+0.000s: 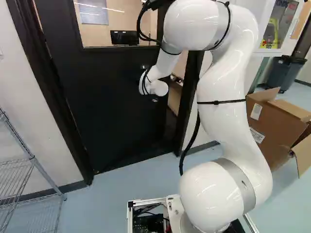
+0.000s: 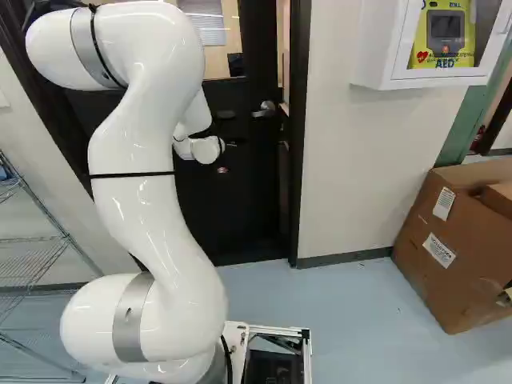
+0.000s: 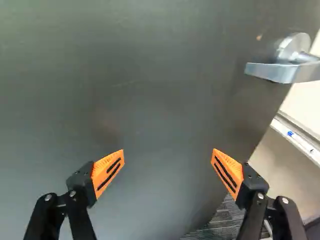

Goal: Open the door and move inside

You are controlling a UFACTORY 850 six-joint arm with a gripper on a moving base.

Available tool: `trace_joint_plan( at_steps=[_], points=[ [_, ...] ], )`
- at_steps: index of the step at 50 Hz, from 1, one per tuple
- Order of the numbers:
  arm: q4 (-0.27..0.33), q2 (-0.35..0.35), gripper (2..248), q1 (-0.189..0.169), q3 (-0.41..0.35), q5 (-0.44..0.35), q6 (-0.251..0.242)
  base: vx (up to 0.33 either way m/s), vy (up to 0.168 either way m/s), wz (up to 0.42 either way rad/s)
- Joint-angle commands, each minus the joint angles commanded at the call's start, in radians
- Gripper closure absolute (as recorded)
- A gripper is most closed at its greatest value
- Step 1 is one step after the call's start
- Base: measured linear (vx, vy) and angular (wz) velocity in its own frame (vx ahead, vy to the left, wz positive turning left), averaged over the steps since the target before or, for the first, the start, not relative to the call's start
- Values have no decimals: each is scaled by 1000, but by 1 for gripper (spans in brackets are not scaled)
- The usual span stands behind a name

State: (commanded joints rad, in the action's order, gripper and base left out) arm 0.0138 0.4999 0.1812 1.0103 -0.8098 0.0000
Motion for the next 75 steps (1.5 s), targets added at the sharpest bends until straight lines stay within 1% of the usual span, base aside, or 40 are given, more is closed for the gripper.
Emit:
trace_joint_plan(
  at_steps=[13, 19, 30, 65, 75],
  points=[
    [136, 9, 3, 33, 12, 41, 0, 0, 0, 0],
    [163, 22, 3, 48, 29, 48, 0, 0, 0, 0],
    [172, 56, 3, 72, 74, 50, 0, 0, 0, 0],
    [172, 181, 3, 143, 243, 50, 0, 0, 0, 0],
    [172, 195, 3, 151, 262, 50, 0, 0, 0, 0]
  ],
)
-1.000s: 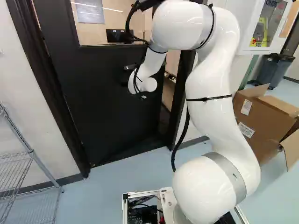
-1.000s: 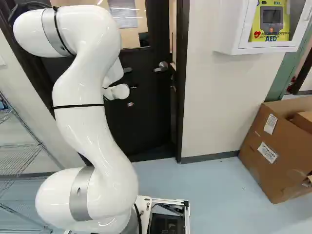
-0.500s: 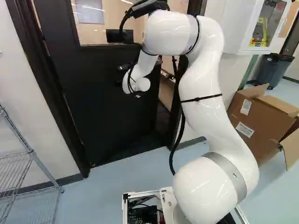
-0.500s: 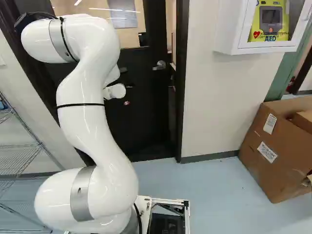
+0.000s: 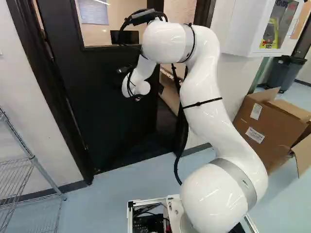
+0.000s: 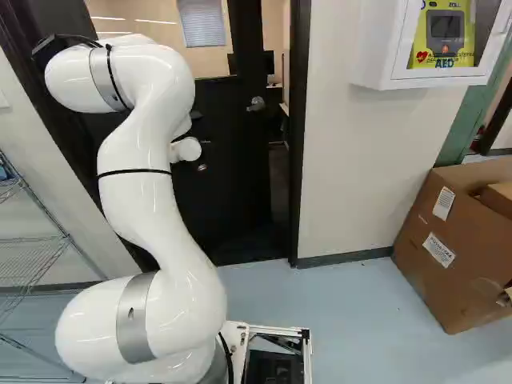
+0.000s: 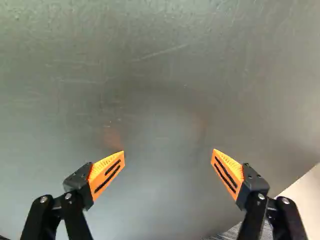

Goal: Open the door and move inside

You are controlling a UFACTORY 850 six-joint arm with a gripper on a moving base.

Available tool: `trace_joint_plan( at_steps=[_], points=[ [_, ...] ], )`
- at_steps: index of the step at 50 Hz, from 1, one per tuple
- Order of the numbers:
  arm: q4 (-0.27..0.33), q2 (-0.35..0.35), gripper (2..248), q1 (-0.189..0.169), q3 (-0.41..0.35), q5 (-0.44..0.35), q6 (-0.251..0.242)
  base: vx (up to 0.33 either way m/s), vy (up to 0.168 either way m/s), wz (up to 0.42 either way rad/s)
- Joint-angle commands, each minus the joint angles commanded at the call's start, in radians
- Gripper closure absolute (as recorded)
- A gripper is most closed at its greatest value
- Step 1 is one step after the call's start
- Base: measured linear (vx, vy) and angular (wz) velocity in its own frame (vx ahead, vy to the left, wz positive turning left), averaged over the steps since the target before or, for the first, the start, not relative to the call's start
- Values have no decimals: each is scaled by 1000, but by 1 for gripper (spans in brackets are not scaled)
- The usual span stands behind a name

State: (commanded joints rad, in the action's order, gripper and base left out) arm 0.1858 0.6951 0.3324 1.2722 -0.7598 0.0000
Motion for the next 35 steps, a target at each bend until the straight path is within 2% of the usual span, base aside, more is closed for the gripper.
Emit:
trace_joint_plan(
  at_steps=[14, 35],
  points=[
    [0, -4, 3, 1, -5, 0, 0, 0, 0, 0],
    [0, -99, 3, -3, -135, 0, 0, 0, 0, 0]
  ],
)
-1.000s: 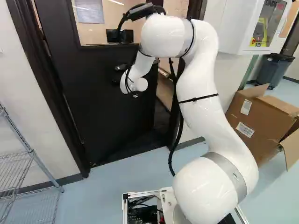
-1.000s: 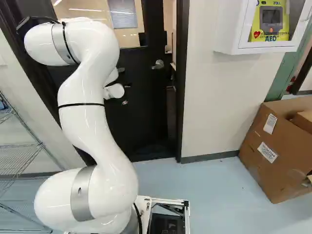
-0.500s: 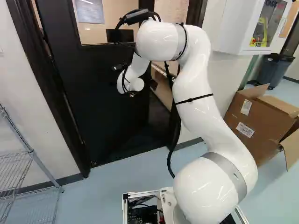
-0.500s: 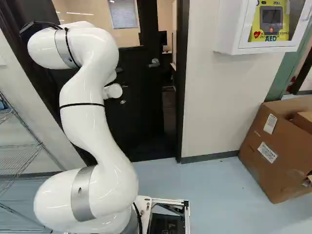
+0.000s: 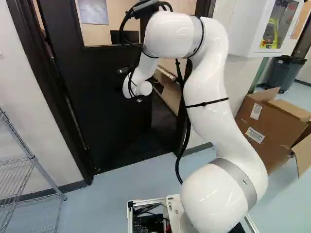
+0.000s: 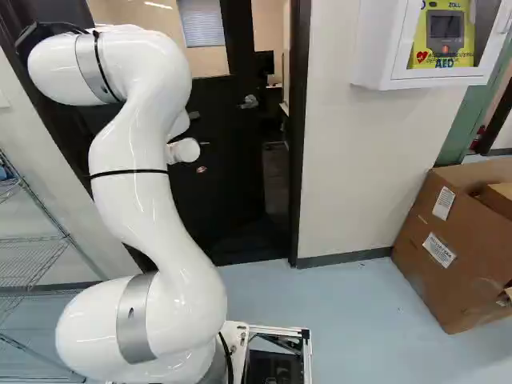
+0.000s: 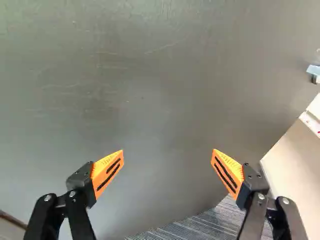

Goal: Open the door and move inside

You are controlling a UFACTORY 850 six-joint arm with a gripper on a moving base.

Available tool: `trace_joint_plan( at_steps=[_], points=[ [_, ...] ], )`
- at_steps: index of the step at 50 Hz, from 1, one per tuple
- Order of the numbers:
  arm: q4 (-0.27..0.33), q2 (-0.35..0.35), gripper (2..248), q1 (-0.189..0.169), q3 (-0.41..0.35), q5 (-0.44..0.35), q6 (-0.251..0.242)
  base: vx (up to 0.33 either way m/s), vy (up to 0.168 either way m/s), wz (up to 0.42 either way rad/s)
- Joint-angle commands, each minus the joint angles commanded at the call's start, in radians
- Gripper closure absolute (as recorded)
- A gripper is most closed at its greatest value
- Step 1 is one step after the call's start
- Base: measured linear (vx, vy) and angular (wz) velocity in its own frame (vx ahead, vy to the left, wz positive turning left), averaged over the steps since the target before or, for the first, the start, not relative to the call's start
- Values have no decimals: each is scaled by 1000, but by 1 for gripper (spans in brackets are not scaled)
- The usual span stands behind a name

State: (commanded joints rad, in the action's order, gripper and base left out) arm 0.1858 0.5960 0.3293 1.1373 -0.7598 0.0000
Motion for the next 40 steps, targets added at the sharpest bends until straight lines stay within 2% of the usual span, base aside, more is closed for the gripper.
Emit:
trace_joint_plan(
  at_steps=[18, 40],
  points=[
    [-9, -84, 3, -21, -111, 0, 0, 0, 0, 0],
    [-69, -184, 3, -54, -240, 0, 0, 0, 0, 0]
  ],
)
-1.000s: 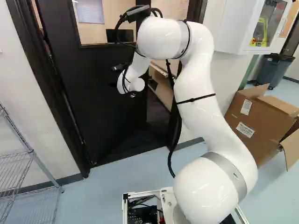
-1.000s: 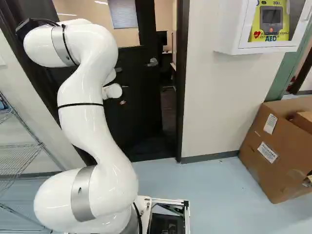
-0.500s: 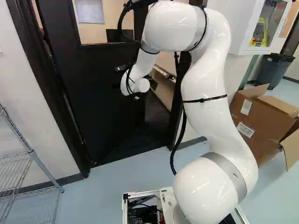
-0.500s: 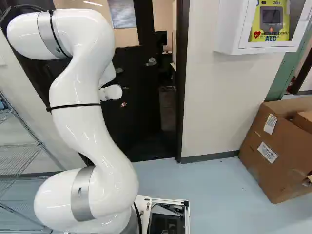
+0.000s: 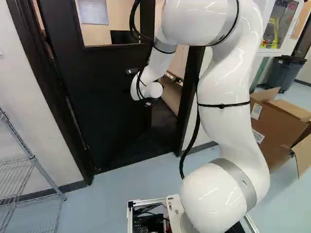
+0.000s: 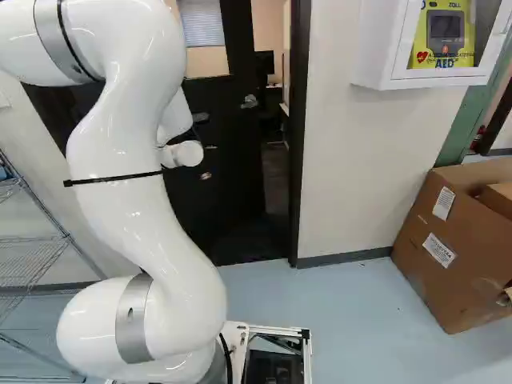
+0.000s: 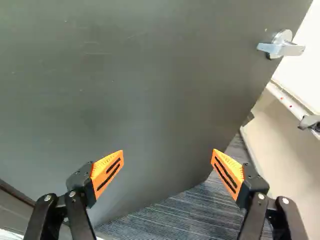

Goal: Open the door and move inside

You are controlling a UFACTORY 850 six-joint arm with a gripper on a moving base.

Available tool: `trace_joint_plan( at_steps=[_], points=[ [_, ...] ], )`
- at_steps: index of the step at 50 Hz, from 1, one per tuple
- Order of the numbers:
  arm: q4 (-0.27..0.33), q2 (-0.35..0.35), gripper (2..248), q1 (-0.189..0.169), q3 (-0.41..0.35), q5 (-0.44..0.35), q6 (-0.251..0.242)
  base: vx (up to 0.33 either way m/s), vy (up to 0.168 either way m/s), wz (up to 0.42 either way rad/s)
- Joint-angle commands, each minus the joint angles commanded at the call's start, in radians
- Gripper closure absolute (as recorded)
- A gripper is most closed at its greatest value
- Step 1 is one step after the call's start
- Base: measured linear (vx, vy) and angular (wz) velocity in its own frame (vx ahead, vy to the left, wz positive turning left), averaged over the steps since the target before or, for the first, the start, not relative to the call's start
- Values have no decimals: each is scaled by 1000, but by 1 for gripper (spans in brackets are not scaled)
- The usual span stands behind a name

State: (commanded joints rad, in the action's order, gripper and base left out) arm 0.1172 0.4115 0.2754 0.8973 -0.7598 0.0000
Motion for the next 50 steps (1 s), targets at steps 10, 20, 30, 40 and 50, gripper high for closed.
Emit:
trace_joint_plan(
  at_steps=[10, 20, 30, 40, 50],
  points=[
    [-32, -45, 3, -16, -56, 0, 0, 0, 0, 0],
    [-65, -88, 3, -34, -108, 0, 0, 0, 0, 0],
    [-92, -128, 3, -55, -157, 0, 0, 0, 0, 0],
    [-97, -167, 3, -78, -203, 0, 0, 0, 0, 0],
    [-97, -205, 3, -103, -246, 0, 0, 0, 0, 0]
  ],
)
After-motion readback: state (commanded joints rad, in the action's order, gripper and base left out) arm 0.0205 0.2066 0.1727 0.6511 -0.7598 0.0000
